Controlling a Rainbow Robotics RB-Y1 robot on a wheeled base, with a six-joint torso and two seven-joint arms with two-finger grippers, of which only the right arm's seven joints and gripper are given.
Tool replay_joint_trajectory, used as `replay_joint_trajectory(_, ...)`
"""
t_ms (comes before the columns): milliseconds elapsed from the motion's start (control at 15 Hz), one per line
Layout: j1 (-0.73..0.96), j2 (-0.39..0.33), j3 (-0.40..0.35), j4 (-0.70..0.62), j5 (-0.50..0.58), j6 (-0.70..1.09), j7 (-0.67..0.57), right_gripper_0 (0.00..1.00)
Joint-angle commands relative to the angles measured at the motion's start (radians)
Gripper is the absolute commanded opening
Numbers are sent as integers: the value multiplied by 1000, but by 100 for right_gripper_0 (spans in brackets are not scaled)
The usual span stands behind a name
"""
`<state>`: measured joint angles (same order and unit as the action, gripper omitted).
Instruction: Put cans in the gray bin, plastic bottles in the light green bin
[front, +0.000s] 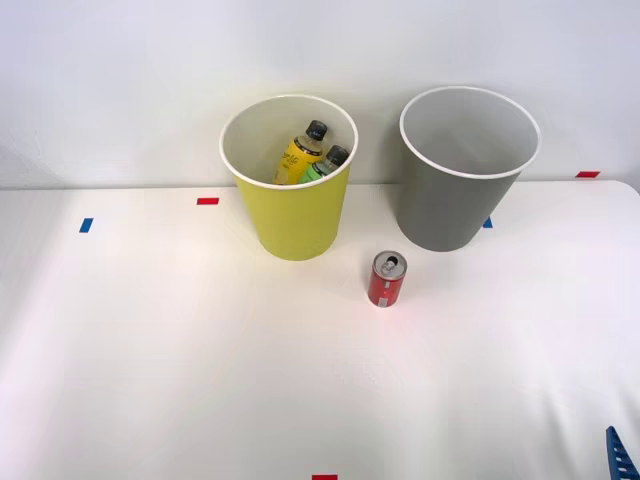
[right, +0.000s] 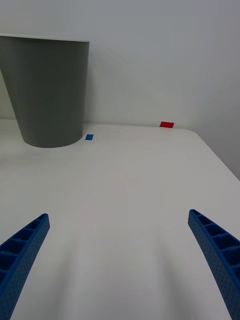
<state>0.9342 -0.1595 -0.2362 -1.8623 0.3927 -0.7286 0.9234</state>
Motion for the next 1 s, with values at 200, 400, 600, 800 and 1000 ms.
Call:
replay_joint_trajectory(200,0,0,0,0,0,0,0,96)
replay_joint_trajectory(400,0,0,0,0,0,0,0,96)
replay_joint_trajectory(600,0,0,0,0,0,0,0,96)
replay_joint_trajectory(800,0,0,0,0,0,0,0,96)
replay_joint_trajectory(1000,0,0,0,0,0,0,0,96)
